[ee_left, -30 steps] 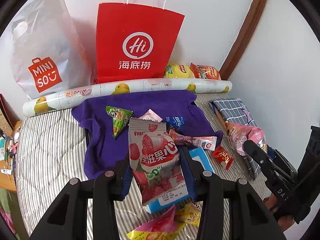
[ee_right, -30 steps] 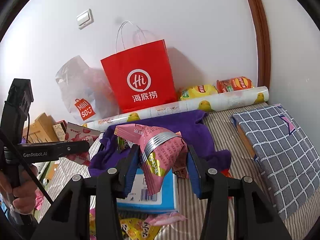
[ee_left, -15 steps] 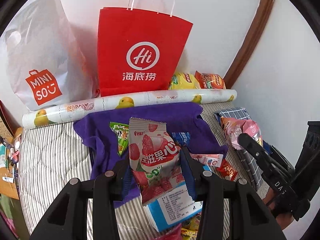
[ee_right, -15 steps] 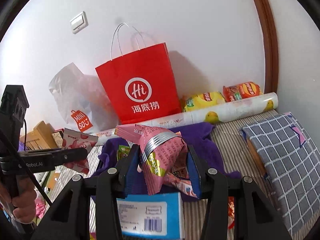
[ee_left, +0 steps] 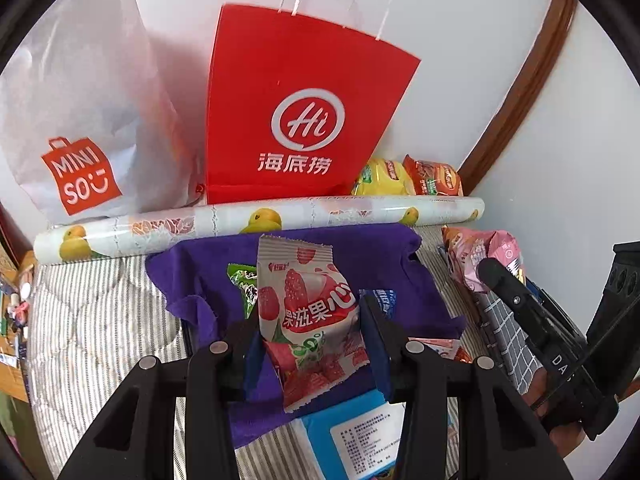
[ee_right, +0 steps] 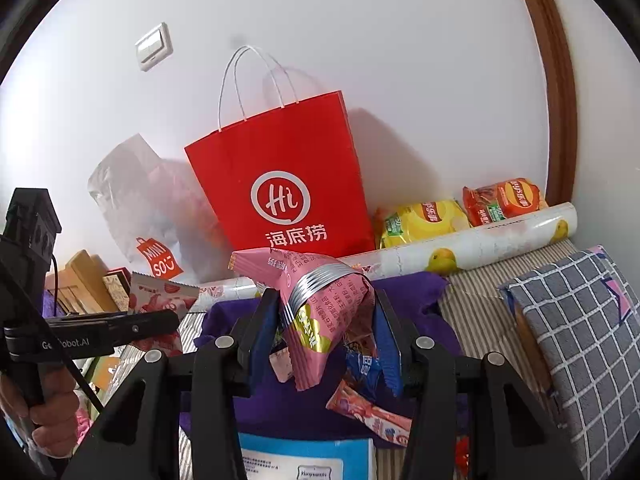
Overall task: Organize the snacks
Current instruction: 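Carry both held packets over the purple towel with both tools, then open the right tool to drop the pink packet while the left tool drops the strawberry packet on the towel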
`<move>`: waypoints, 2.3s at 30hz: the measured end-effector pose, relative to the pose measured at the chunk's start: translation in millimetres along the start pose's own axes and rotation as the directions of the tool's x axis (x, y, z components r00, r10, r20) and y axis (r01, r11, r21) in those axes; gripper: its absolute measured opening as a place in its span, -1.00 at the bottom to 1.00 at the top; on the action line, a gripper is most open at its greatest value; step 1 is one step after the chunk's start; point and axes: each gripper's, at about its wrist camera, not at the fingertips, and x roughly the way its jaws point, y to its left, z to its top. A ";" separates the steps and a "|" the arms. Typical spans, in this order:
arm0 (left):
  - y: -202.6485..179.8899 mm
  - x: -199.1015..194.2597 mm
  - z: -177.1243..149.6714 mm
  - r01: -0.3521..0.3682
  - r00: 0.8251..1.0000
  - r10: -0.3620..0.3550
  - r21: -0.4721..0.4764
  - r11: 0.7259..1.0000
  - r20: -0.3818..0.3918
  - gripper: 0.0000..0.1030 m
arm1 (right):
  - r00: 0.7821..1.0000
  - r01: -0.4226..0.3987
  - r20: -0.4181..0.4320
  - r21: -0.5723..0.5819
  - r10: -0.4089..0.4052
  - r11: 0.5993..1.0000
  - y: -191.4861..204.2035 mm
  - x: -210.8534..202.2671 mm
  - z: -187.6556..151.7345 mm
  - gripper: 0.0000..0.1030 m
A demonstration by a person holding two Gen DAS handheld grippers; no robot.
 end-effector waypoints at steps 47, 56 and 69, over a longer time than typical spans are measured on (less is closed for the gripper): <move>20.9 53.8 -0.8 -0.007 0.990 0.004 -0.019 1.000 -0.141 -0.18 | 0.966 0.081 -0.249 0.060 -0.064 0.995 -34.1 97.0 -42.4 -0.08; 21.0 57.1 -1.2 -0.008 0.989 0.005 -0.019 1.000 -0.151 -0.18 | 0.965 0.075 -0.255 0.051 -0.059 0.996 -32.5 98.6 -43.4 -0.07; 30.5 60.7 0.8 0.007 0.986 -0.015 -0.046 0.999 -0.169 -0.18 | 0.975 0.009 -0.221 0.052 0.003 0.999 -24.3 86.4 -40.1 0.12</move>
